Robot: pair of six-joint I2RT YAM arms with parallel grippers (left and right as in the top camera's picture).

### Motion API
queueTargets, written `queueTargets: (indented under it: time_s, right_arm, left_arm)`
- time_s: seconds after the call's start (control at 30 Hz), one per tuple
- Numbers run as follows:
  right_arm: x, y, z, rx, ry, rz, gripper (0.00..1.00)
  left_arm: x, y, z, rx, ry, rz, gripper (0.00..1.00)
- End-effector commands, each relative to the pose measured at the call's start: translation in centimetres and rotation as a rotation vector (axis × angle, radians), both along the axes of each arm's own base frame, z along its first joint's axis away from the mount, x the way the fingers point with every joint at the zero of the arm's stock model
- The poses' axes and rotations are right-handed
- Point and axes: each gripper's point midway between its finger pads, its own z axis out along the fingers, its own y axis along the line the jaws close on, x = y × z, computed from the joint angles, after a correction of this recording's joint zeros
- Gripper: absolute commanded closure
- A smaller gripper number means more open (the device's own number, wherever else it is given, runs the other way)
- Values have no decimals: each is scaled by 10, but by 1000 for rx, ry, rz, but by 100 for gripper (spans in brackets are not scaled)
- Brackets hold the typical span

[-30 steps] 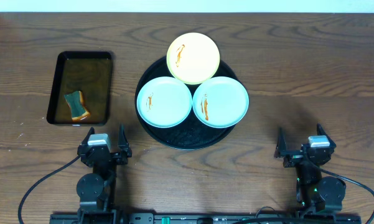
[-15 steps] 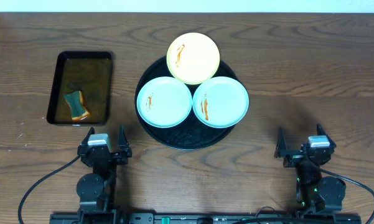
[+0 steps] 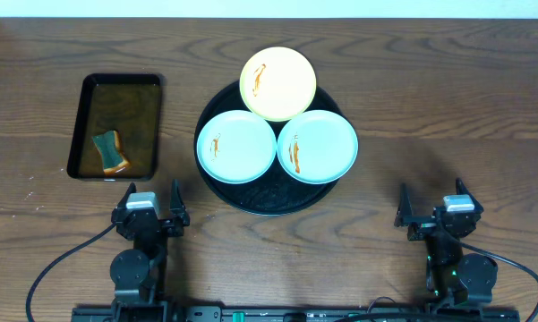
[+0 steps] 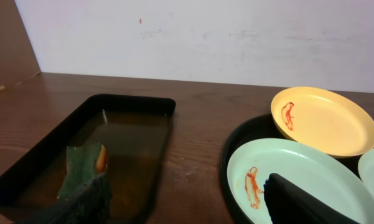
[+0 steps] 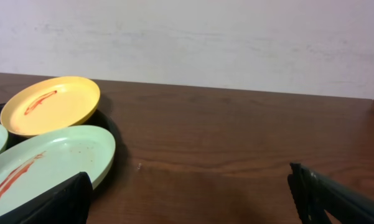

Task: Clean dirty plates on tray and stack at the side

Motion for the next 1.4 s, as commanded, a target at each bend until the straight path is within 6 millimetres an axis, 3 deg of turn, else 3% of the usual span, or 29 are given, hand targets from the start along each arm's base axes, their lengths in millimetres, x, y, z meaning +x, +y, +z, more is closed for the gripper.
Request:
queueTargets:
  time_s: [0.0, 1.27, 1.33, 1.37]
  right_arm:
    - [0, 2, -1, -9, 0, 6, 1]
    - [0, 2, -1, -9, 1, 6, 1]
    - [0, 2, -1, -9, 1, 6, 1]
    - [0, 2, -1, -9, 1, 6, 1]
  left_arm:
    - [-1, 1, -17, 10, 55, 5, 21]
    - [-1, 1, -17, 10, 55, 5, 21]
    - [-1, -5, -16, -32, 49, -23, 21]
    - [-1, -18, -14, -108, 42, -91, 21]
